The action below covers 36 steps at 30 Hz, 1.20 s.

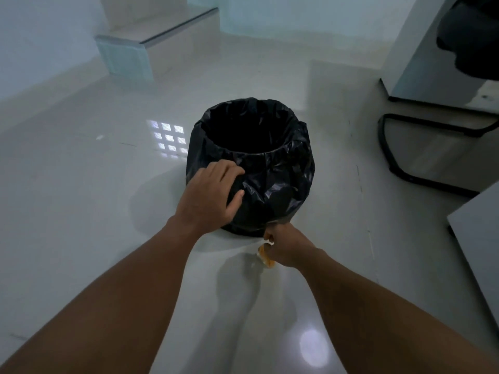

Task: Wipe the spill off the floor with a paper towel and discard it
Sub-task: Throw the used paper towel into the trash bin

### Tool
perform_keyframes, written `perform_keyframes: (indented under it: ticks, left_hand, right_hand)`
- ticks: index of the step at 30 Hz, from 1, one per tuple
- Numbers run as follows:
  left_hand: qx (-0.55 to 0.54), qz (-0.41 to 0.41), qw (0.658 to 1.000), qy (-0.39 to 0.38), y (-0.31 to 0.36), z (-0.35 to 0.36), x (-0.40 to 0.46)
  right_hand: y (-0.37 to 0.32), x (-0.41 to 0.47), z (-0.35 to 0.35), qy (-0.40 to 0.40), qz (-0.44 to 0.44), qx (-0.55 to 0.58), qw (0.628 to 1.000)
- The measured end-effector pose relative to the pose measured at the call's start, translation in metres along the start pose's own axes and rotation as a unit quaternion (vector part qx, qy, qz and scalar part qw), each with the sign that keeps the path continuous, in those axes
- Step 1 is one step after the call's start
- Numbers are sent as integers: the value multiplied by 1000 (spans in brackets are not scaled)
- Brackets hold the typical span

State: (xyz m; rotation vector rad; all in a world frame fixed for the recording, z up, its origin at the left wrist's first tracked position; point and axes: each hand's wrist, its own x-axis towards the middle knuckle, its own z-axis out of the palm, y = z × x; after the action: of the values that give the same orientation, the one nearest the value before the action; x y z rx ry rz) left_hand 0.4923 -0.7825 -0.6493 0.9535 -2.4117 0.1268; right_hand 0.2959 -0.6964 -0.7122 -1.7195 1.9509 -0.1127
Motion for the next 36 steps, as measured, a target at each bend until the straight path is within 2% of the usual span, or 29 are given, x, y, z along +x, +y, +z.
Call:
perform_keyframes:
  ticks: [5, 10, 12, 20, 26, 30, 34, 36]
  left_hand:
    - [8, -31, 999, -26, -10, 19, -16]
    - [6, -45, 999, -15, -4, 19, -9]
    - [6, -46, 999, -14, -1, 17, -6]
    - [7, -61, 998, -27, -10, 8, -13]
    - [-20, -83, 996, 17, -8, -6, 4]
    - [-35, -105, 994, 8, -9, -14, 18]
    - [-70, -144, 983, -84, -15, -18, 26]
    - [-89, -152, 979, -105, -16, -19, 27]
  right_hand:
    - [1, 6, 28, 13, -3, -13, 1000]
    - [5, 3, 58, -39, 2, -61, 997]
    - [7, 0, 65, -30, -6, -70, 997]
    - [10, -5, 75, -8, 10, -36, 999]
    - [-8, 0, 48, 18, 6, 15, 1000]
    - [-30, 5, 16, 95, -64, 56, 992]
    - [-46, 4, -9, 194, -134, 98, 967]
    - [-47, 1, -17, 263, -156, 120, 945]
